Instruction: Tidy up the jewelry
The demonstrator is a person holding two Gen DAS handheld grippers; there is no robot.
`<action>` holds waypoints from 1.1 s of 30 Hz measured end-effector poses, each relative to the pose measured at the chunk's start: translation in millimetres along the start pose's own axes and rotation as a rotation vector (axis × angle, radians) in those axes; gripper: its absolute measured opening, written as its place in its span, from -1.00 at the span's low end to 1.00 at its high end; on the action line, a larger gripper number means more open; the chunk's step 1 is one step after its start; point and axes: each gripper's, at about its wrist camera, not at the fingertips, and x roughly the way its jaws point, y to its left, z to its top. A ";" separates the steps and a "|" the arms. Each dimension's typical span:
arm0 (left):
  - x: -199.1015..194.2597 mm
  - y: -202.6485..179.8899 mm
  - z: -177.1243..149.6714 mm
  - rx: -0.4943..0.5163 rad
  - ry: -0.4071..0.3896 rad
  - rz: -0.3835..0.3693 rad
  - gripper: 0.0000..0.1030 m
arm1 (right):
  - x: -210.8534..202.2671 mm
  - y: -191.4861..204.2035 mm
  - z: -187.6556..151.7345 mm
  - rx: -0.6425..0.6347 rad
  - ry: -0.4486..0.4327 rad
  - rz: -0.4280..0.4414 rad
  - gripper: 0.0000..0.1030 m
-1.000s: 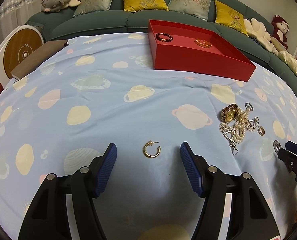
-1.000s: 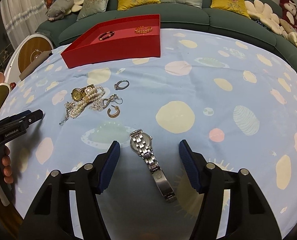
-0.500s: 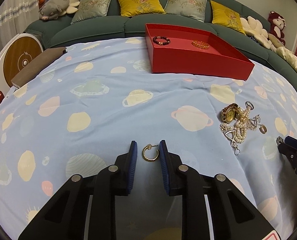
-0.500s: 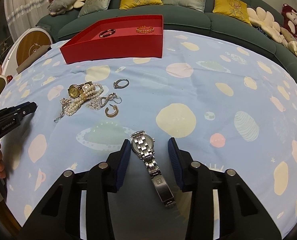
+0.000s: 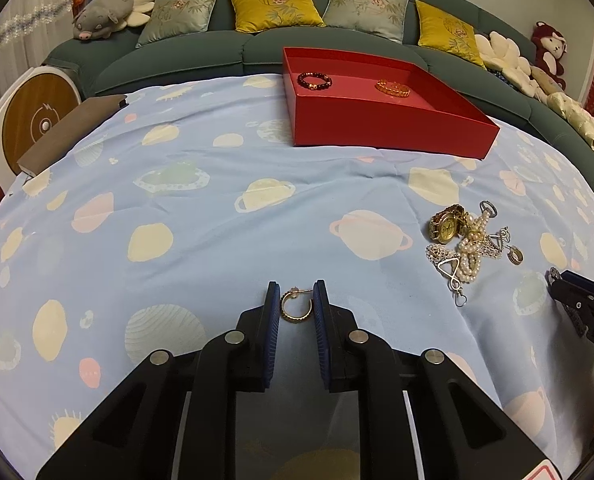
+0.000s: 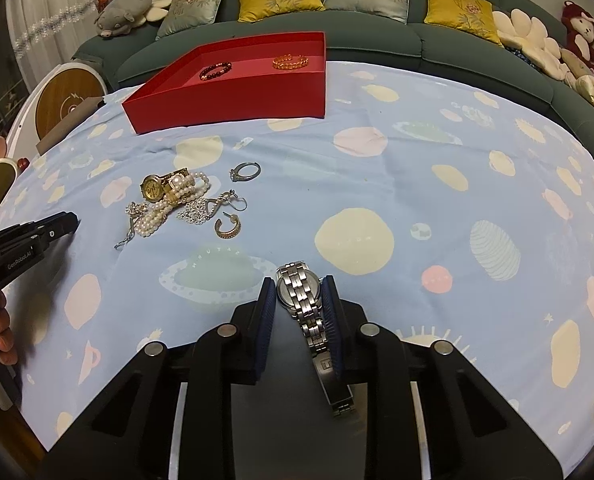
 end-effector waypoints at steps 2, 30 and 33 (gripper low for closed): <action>-2.3 -0.4 0.6 -0.001 -0.006 -0.003 -0.72 | -1.8 0.5 0.6 0.002 -0.007 0.002 -0.55; -38.1 21.5 10.9 -0.080 -0.063 -0.051 -0.73 | -17.8 8.9 14.3 0.011 -0.066 0.040 -0.90; -40.1 25.2 12.0 -0.089 -0.068 -0.051 -0.73 | -15.6 8.4 13.9 0.016 -0.059 0.042 -0.90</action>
